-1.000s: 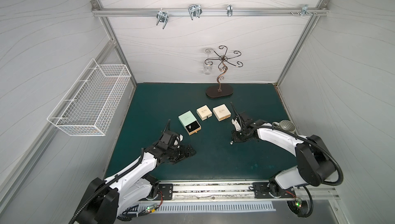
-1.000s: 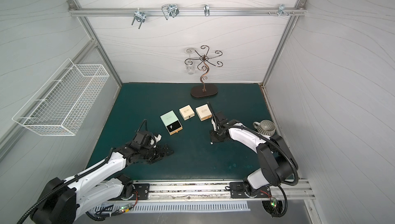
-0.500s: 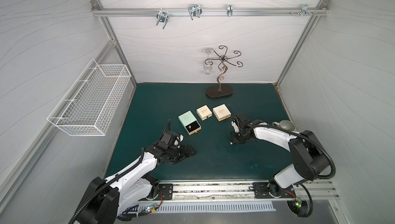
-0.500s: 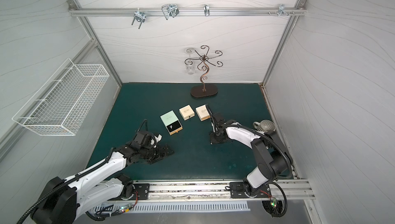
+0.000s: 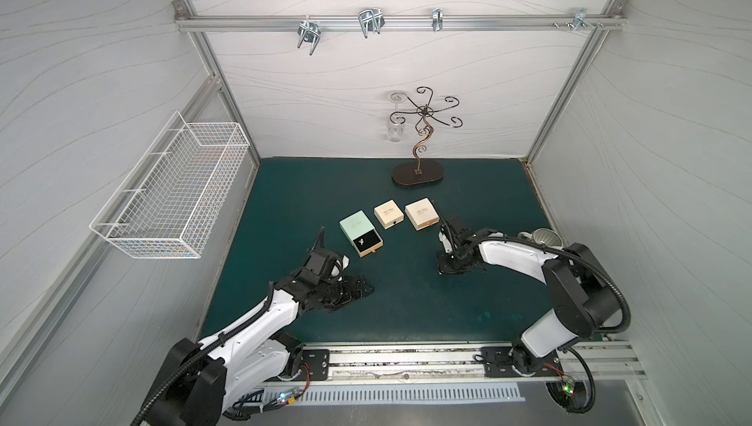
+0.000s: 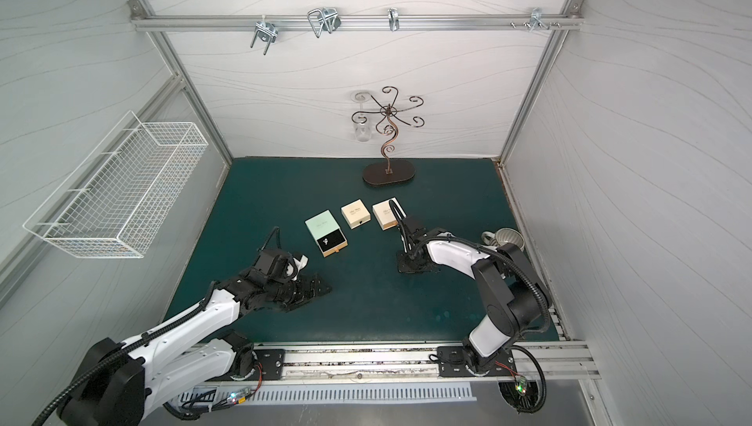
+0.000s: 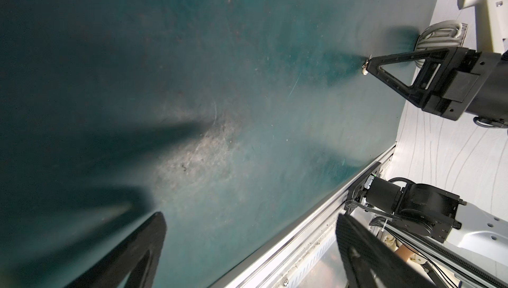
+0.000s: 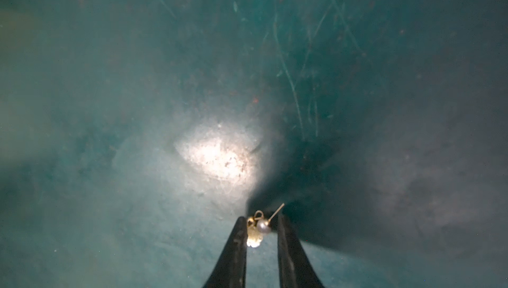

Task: Place the earrings into the drawer-style jewelry box
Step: Pick up the earring from the center of the board.

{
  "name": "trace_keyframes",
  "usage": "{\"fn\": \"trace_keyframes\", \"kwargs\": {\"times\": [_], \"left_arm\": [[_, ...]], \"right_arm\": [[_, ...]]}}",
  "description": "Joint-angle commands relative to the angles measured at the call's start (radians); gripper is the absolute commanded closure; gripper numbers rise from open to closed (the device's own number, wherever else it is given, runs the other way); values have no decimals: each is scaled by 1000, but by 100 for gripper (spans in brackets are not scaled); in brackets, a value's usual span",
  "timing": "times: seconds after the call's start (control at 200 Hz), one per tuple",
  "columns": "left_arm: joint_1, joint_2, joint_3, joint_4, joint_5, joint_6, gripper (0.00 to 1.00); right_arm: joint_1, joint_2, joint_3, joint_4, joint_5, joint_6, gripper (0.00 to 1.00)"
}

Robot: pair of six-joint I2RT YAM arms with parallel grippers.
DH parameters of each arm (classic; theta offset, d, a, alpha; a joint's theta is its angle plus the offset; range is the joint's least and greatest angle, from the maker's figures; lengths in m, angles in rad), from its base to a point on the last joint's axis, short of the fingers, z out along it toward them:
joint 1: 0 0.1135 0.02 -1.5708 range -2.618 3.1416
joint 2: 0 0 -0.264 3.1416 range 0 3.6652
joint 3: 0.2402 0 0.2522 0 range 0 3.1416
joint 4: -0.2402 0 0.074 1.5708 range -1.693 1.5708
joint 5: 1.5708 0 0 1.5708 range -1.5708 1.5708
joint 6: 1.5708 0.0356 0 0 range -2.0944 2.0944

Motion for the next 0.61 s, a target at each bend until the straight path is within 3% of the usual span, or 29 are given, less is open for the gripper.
{"fn": "trace_keyframes", "kwargs": {"times": [0.0,0.6], "left_arm": [[-6,-5,7,35,-4,-3,1],[-5,-13,11,23,-4,11,1]], "right_arm": [[8,20,15,-7,17,6,81],[9,6,36,-16,17,-8,90]]}}
